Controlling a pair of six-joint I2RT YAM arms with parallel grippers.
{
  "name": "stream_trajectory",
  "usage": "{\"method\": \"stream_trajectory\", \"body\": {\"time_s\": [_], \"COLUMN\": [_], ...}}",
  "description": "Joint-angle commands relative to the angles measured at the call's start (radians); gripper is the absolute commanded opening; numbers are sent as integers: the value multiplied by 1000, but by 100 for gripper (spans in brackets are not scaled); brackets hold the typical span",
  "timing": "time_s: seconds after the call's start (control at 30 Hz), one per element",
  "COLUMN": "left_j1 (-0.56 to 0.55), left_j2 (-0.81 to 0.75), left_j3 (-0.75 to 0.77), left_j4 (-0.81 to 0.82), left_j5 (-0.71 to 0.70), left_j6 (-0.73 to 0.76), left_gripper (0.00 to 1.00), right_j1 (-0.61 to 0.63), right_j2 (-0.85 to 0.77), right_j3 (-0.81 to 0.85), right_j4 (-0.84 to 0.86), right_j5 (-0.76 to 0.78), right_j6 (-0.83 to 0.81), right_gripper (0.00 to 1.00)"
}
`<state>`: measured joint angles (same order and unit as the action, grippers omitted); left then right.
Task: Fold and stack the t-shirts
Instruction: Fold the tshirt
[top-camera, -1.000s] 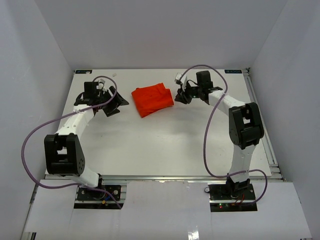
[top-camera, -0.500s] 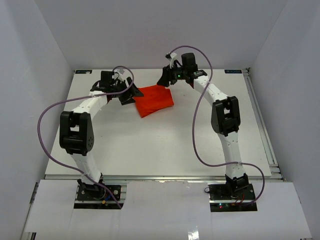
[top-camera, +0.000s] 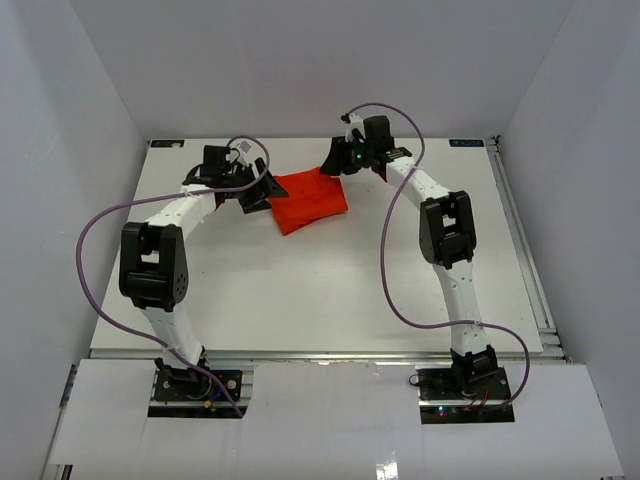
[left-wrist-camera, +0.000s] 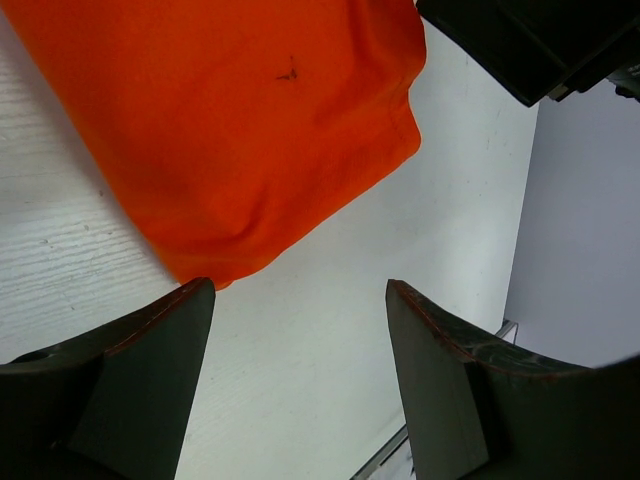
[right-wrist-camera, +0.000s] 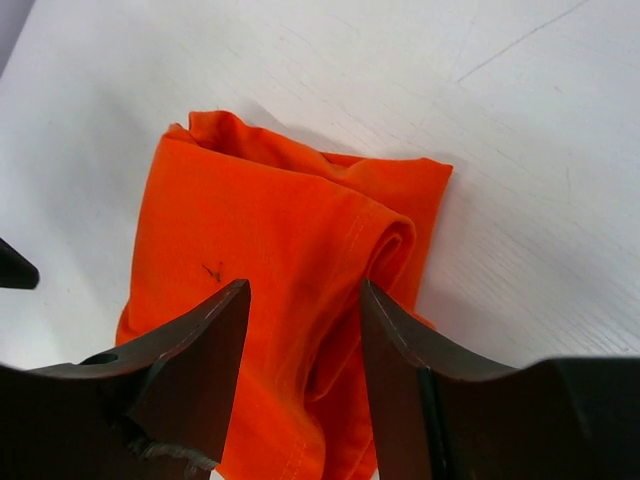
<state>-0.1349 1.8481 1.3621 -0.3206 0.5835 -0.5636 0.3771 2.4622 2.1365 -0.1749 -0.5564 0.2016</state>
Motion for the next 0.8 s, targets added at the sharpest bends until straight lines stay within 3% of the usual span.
{"method": "stream_trajectory", "body": {"time_s": [0.0, 0.33, 0.77], "left_j1": [-8, -8, -8], "left_j2": [-43, -84, -122], "left_j3": [-17, -67, -113], "left_j4": [15, 15, 15], "left_j5": [-2, -11, -13], "left_j6": [19, 11, 11], "left_gripper": [80, 80, 80], "right_j1": [0, 2, 0], "right_j2": [23, 61, -12], "right_j3": [8, 31, -59], "right_j4": [80, 86, 164], "right_j5": [-25, 38, 61], "right_j6": [62, 70, 39], "right_gripper": [54, 48, 50]}}
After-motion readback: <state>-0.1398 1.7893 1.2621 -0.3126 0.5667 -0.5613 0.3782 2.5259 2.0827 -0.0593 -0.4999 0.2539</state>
